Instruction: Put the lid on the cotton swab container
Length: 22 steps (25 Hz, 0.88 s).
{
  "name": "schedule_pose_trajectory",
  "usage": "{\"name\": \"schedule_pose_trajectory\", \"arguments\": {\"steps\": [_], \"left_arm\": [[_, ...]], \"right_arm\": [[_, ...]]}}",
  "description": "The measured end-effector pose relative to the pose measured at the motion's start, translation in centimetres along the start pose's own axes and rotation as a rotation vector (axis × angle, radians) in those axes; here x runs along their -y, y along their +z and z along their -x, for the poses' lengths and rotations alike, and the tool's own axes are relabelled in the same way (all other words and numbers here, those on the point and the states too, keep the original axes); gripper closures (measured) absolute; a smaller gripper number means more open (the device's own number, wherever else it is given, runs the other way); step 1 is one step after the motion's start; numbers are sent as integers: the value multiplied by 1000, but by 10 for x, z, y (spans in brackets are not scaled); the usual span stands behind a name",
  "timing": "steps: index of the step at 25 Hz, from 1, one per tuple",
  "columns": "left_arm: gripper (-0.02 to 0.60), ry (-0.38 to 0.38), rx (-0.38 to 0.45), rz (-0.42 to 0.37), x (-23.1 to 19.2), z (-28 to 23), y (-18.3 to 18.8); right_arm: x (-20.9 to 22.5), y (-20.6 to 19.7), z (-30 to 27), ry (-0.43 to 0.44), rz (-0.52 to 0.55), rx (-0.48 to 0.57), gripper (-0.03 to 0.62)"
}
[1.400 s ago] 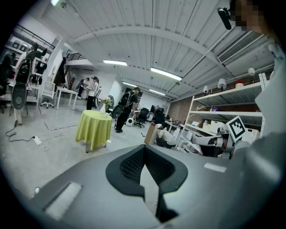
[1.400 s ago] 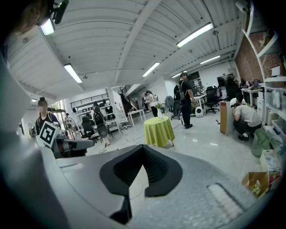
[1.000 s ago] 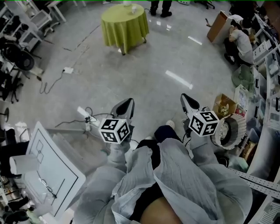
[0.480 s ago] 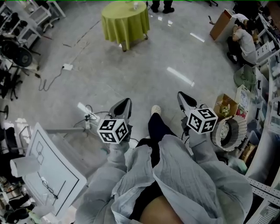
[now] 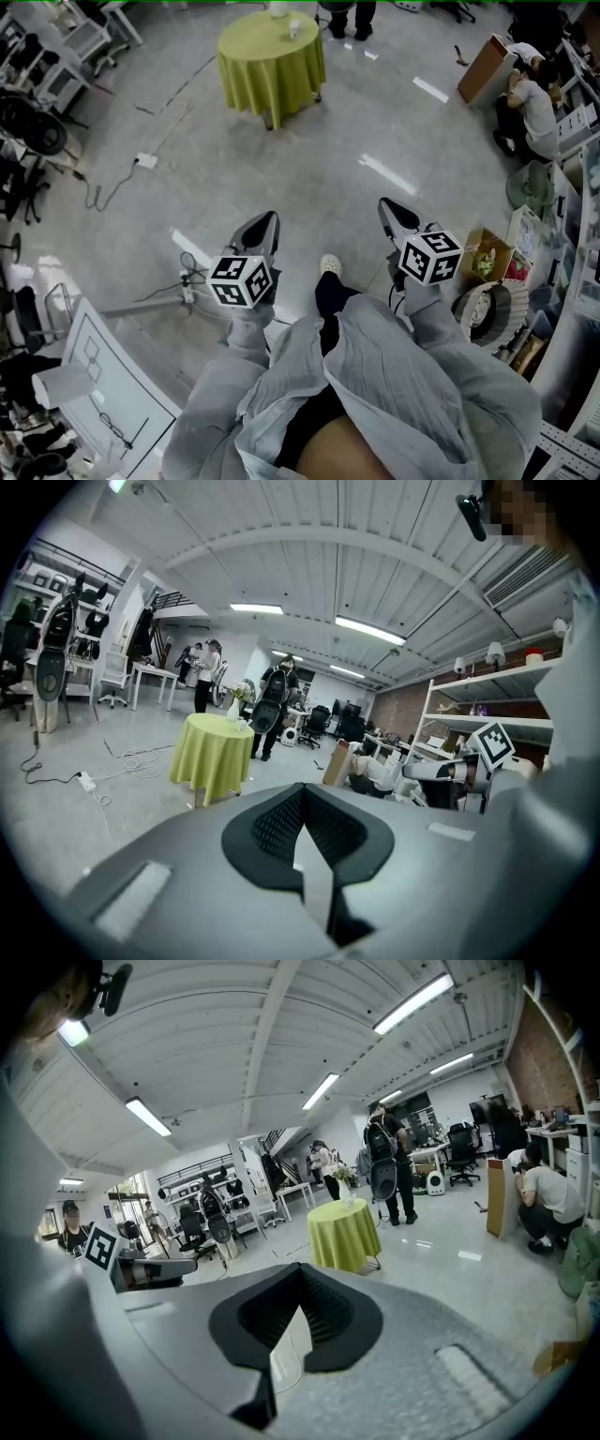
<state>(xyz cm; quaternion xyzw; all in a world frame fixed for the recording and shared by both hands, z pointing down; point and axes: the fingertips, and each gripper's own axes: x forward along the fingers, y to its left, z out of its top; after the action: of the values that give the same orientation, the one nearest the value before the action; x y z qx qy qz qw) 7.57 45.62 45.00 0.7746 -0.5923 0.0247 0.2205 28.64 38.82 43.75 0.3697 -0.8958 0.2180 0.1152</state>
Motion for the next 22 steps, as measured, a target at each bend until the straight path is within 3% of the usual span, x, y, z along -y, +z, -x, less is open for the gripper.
{"name": "schedule_pose_trajectory", "arguments": {"steps": [7, 22], "left_arm": [[566, 5, 13, -6, -13, -52, 33], [565, 20, 33, -30, -28, -136, 67]], "right_arm": [[28, 41, -50, 36, 16, 11, 592], [90, 81, -103, 47, 3, 24, 592]]}}
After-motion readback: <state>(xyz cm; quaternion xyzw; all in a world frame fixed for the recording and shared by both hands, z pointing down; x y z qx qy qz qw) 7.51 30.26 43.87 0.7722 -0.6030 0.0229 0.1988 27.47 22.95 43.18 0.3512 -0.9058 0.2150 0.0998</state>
